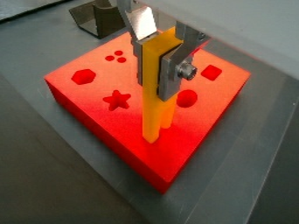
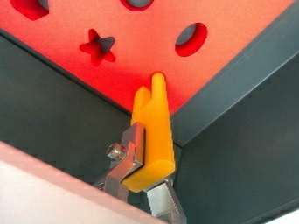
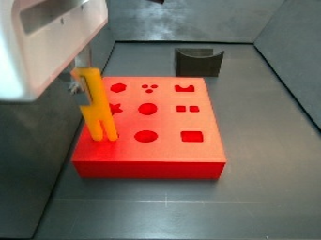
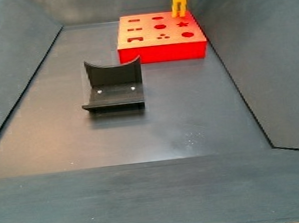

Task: Pick up the square-circle object. Move up. Rotate the square-circle object. Place the square-circle object on the fixture. Regrasp the square-circle object. Move to above the board. Insert the square-circle object.
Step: Insert the square-circle object.

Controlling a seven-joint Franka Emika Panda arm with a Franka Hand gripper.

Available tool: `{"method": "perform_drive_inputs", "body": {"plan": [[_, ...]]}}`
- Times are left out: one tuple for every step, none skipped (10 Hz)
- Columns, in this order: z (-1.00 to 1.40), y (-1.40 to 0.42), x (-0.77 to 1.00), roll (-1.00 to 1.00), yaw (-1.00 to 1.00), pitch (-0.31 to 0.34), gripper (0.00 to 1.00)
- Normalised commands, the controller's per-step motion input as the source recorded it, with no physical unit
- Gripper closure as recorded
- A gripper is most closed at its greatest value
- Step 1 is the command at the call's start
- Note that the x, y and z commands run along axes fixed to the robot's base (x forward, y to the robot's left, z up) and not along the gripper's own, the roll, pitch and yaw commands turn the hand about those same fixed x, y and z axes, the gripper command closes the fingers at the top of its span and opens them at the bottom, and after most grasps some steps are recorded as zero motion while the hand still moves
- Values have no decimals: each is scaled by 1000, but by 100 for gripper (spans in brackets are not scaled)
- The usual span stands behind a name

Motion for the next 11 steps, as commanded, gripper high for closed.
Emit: {"method": "perform_drive_inputs", "body": {"plan": [[-611, -200, 60, 374, 0, 0, 100], [-626, -83, 103, 249, 0, -46, 100], [-614, -3, 149, 173, 0, -64, 100], [-526, 0, 183, 64, 0, -39, 100], [-506, 0, 131, 39, 0, -54, 100], [-569, 0, 63, 141, 20, -47, 100], [-431, -14, -71, 227, 303, -96, 100], [-349, 0, -143, 183, 423, -104, 100], [-83, -89, -106, 11, 0, -114, 100], [-20, 0, -11, 0, 0, -70, 100], [0, 0, 0, 0, 0, 0, 100]]}}
